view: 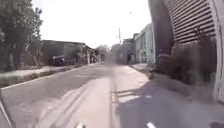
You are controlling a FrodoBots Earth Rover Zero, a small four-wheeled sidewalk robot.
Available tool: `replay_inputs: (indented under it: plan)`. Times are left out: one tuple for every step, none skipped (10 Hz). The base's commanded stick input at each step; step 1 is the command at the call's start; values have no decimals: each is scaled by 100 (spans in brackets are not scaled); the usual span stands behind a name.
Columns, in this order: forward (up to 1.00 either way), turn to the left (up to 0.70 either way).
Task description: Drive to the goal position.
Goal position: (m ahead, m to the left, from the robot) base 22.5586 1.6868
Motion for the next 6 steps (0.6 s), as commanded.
replay_inputs:
  plan:
    - [70, 1]
    - [70, 1]
    - [70, 1]
    - [70, 1]
    - [70, 1]
    - [70, 9]
